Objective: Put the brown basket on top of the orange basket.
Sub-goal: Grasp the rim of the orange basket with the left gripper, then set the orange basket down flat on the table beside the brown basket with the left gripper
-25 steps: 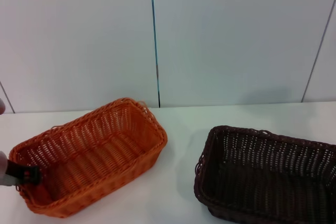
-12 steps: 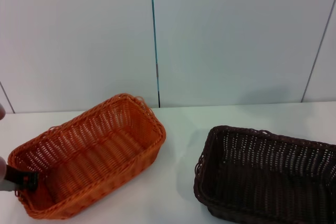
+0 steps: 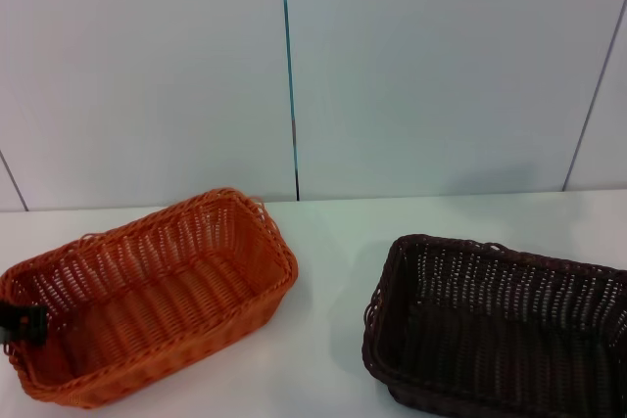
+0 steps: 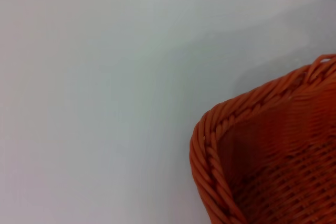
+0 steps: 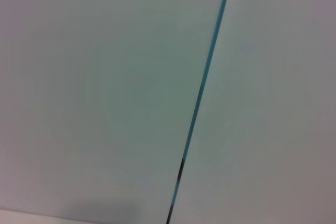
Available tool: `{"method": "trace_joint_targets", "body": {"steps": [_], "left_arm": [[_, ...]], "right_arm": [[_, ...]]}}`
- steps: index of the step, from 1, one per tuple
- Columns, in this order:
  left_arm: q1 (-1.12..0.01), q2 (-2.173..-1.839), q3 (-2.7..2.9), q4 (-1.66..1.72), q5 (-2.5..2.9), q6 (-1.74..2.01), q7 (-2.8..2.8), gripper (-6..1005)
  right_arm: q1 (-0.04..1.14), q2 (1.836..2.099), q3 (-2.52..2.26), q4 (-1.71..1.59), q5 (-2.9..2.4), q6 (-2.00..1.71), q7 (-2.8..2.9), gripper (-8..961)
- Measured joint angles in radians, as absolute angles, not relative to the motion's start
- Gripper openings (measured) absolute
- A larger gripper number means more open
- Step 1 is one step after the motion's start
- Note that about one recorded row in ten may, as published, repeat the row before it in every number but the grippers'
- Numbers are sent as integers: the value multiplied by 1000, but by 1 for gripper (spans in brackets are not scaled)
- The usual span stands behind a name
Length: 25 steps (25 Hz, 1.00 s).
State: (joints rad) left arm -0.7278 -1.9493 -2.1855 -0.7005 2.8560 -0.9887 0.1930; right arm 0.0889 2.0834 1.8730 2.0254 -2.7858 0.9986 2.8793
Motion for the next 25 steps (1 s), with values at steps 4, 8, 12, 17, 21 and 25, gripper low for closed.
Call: {"method": "trace_joint_targets", "body": {"steps": [4,8,12,17,21,25], "left_arm": [[-731,-1942,-2180,-717,2857,-1010,227,189],[-750,-1918,-2204,-723,2855,-1070,266,171],[-760,-1894,-2241,-765,2851,-1147,276,159],[-774,-1875,-2273,-815,2847,-1230,315,148],[-805,-1863,-2322,-822,2842,-1302,369,141],[-829,-1855,-2365,-826,2823,-1364,438,133]], "right_arm": [[87,2085,1871,2025,-2786,999,2879,822],[87,2085,1862,2025,-2791,1004,2879,822],[86,2085,1836,2024,-2835,1009,2880,823],[84,2086,1811,2023,-2891,1012,2907,823],[84,2086,1806,2023,-2902,1014,2918,823],[83,2085,1796,2019,-2902,1014,2918,823]]}}
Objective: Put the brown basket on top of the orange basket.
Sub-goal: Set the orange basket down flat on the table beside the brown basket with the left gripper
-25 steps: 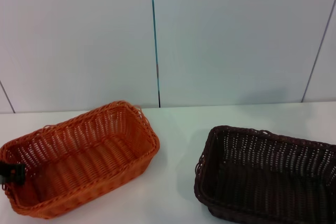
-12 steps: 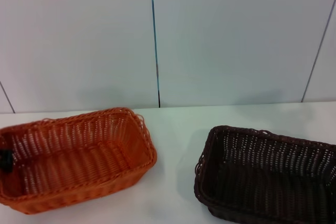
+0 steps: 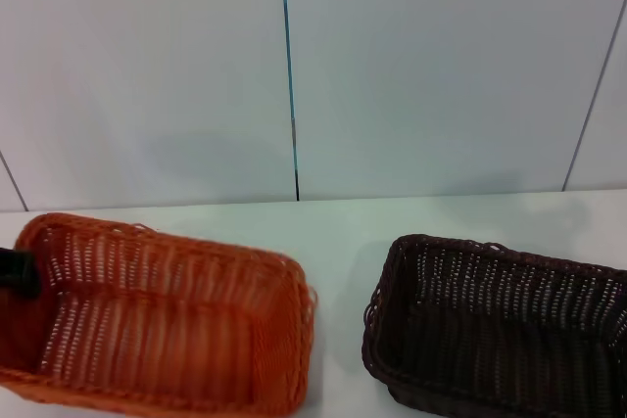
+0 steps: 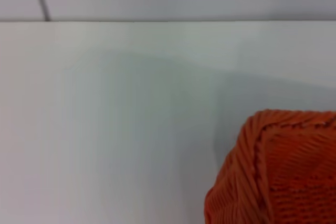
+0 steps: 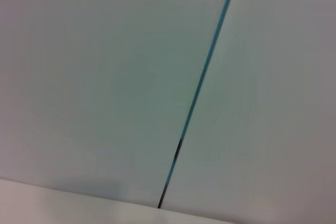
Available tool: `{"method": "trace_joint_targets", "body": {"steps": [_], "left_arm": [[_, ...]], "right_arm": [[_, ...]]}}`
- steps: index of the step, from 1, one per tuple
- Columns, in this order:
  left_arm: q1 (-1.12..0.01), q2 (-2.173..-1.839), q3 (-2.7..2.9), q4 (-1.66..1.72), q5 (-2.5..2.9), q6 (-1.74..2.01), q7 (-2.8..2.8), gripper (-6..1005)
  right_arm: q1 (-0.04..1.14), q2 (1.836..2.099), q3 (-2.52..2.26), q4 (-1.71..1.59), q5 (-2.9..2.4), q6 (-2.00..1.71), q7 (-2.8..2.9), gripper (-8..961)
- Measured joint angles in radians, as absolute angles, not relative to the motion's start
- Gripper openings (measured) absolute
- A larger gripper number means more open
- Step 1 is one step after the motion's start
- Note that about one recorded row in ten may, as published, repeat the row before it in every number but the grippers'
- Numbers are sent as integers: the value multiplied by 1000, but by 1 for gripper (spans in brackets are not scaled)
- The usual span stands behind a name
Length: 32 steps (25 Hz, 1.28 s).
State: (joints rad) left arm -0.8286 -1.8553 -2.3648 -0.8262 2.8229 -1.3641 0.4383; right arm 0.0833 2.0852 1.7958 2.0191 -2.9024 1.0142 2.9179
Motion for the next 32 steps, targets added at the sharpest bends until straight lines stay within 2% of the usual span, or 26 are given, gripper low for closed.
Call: {"method": "trace_joint_targets", "body": {"steps": [7,26,32], "left_arm": [[-838,-1854,-2367,-815,2820,-1402,467,125],[-838,-1930,-2353,-770,2819,-1376,468,122],[-838,-1940,-2350,-764,2823,-1374,468,121]], "right_arm": [[81,2085,1795,2024,-2905,1026,2919,823],[84,2083,1781,2026,-2914,1026,2917,824],[84,2083,1769,2026,-2930,1026,2918,824]]}}
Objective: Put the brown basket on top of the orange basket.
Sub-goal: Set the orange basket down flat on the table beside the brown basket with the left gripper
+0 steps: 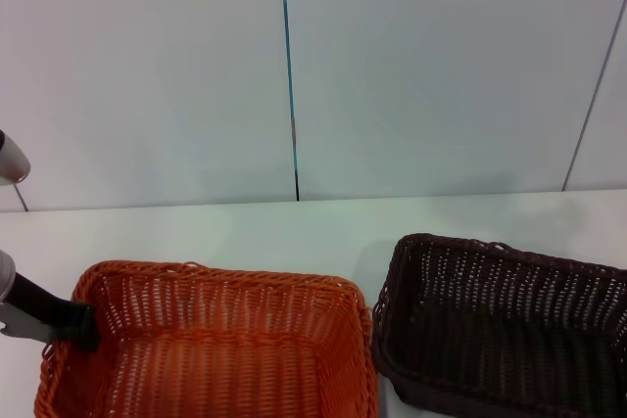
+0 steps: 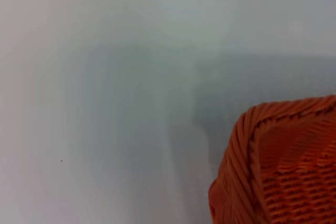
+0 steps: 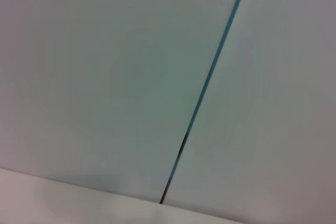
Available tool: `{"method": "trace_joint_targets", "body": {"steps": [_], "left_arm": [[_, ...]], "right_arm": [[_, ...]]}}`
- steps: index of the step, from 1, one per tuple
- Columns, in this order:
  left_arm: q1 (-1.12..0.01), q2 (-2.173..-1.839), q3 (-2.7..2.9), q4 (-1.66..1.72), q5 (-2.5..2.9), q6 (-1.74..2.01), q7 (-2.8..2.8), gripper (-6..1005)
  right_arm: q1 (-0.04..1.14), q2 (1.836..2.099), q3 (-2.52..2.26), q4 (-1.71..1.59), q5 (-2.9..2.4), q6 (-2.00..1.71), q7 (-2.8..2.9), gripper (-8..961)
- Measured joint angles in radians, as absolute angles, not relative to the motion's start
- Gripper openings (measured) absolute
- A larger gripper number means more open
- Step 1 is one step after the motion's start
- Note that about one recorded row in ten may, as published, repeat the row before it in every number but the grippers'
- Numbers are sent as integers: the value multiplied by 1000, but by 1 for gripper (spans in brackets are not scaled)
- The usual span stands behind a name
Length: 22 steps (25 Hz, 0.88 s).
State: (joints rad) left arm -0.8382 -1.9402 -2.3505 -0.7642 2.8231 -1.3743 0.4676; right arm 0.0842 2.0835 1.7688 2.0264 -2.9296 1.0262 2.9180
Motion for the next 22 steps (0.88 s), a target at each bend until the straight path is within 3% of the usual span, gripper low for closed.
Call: {"method": "trace_joint_targets", "body": {"steps": [3,11,14,18,22], "left_arm": [[-843,-1923,-2377,-770,2819,-1393,462,121],[-882,-1779,-2489,-824,2781,-1563,456,122],[-890,-1746,-2493,-815,2755,-1608,456,122],[-893,-1741,-2492,-814,2744,-1646,456,122],[-893,-1770,-2492,-794,2733,-1645,477,122]], "right_arm": [[86,2083,1769,2026,-2930,1026,2918,824],[90,2083,1769,2027,-2930,1045,2919,825],[90,2083,1775,2026,-2930,1046,2919,825],[92,2083,1775,2026,-2930,1047,2919,825],[93,2083,1774,2026,-2930,1045,2919,825]]}}
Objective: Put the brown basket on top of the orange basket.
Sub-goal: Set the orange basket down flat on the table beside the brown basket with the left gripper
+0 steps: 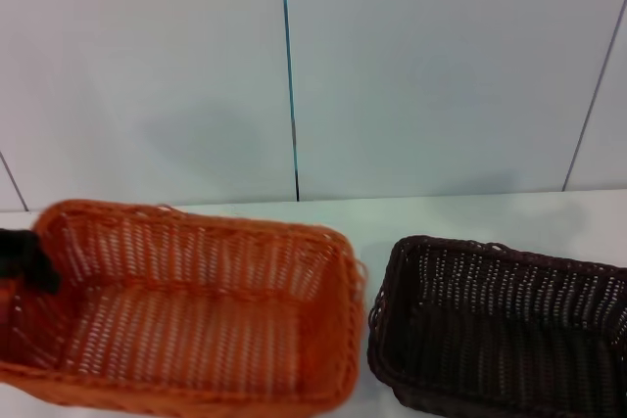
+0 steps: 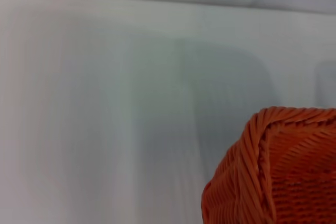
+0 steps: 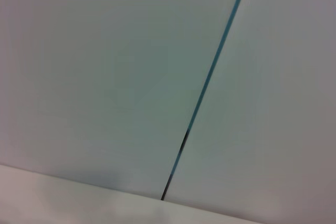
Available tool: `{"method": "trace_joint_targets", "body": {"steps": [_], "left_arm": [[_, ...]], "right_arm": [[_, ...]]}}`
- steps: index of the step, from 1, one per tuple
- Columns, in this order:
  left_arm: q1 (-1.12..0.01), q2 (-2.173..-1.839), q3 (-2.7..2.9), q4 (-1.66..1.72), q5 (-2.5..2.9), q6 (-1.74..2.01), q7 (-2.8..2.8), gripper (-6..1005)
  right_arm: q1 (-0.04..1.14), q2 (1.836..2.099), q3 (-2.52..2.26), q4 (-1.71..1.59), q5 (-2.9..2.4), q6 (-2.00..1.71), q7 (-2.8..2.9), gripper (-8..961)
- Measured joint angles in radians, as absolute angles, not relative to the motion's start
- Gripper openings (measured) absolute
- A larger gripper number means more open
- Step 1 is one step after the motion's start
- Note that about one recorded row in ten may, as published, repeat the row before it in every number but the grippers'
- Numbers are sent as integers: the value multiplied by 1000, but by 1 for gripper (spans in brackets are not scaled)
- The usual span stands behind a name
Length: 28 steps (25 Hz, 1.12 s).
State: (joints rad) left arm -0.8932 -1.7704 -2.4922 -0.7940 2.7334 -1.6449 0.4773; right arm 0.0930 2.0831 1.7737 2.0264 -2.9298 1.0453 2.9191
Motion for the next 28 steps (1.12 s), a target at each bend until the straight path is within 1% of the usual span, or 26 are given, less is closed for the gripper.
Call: {"method": "trace_joint_targets", "body": {"steps": [2,12,17,23,28], "left_arm": [[-891,-1782,-2494,-771,2711,-1633,489,122],[-870,-1821,-2488,-718,2649,-1569,505,122],[-862,-1823,-2482,-693,2649,-1548,511,121],[-851,-1813,-2492,-693,2649,-1548,515,121],[-845,-1812,-2492,-694,2649,-1546,516,121]], "right_arm": [[94,2082,1773,2026,-2930,1045,2918,825],[94,2081,1763,2026,-2930,1046,2913,825],[93,2080,1760,2026,-2930,1046,2911,826],[96,2080,1758,2026,-2930,1047,2910,826],[100,2080,1756,2027,-2930,1048,2910,826]]}}
